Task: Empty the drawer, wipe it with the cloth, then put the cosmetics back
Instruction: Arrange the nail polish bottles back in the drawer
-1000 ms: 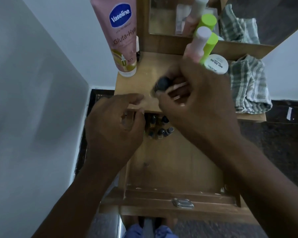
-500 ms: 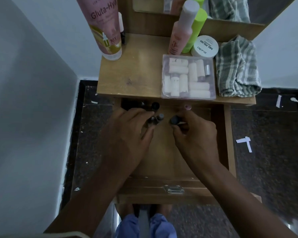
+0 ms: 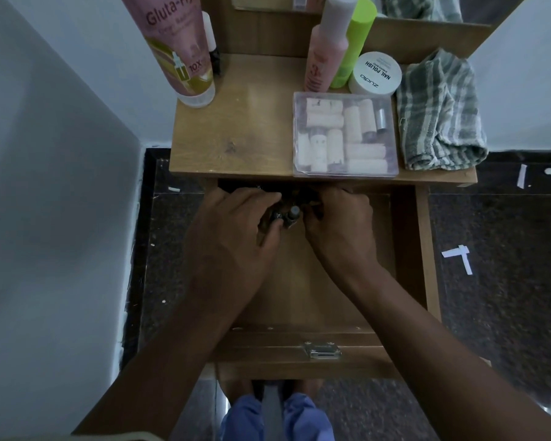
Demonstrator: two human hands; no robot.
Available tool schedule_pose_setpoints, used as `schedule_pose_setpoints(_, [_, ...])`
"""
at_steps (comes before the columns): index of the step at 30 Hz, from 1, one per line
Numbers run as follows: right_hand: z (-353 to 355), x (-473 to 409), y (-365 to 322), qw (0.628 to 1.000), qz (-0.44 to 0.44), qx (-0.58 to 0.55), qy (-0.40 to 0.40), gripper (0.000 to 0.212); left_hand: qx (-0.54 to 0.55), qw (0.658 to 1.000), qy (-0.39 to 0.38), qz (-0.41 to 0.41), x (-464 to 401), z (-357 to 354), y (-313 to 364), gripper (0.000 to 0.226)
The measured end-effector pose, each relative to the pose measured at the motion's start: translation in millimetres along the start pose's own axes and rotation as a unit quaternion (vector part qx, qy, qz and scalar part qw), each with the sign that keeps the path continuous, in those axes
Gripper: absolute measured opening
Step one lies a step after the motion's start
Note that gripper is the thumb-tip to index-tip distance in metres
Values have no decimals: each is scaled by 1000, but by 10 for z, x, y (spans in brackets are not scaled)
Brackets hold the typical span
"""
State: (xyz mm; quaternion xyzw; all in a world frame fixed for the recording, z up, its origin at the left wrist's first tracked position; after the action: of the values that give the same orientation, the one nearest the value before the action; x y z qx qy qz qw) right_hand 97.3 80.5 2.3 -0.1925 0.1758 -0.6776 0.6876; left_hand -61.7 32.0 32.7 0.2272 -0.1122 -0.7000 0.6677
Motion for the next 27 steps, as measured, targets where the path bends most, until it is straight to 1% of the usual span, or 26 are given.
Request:
schedule_pose_setpoints(5, [67, 43, -9, 1000, -1, 20, -7, 17, 9, 1000, 20, -16, -11, 39, -2, 35])
schedule_pose_setpoints(8, [307, 231, -62, 999, 25, -3, 22, 7, 32, 997, 59, -37, -19, 125, 31, 29])
schedule_pose_setpoints(11, [669, 367, -296, 994, 66, -61, 69, 10, 46, 991, 105, -64, -63, 255, 88, 24])
schedule_pose_setpoints(13, [870, 321, -494, 987, 96, -82, 105, 9, 29, 989, 122, -75, -117, 328, 90, 25])
schedule_pose_setpoints(15, [996, 157, -699, 979, 127, -95, 129, 9, 16, 990, 119, -73, -182, 348, 31, 28])
schedule_pose_setpoints(19, [936, -383, -1071, 969, 179, -124, 120, 20, 9, 993, 97, -60, -220, 274, -114, 33])
schedule_pose_setpoints(21, [824, -682, -1226, 963, 208, -117, 127, 24, 3, 993, 102, -55, -178, 245, -130, 38])
schedule_pose_setpoints(24, [648, -1096, -1395, 959, 239, -79, 129, 20, -3, 992, 111, -57, -127, 222, -109, 47])
schedule_pose_setpoints(27, [558, -1299, -1500, 952, 278, -79, 101, 38, -3, 993, 102, -52, -122, 218, -106, 53])
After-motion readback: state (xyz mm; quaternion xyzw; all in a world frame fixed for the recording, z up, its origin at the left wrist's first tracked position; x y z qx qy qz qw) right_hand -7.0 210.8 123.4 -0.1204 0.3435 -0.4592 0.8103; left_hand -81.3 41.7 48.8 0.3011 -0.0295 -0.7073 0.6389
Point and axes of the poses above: each hand's wrist, its own x-axis away from the middle knuckle, its own z-axis out of the back of the hand, y = z × x, the point moved 4 cm from there along -x, towards the middle knuckle, and after that the axes turned 3 degrees about -z, right-handed, at the moved point
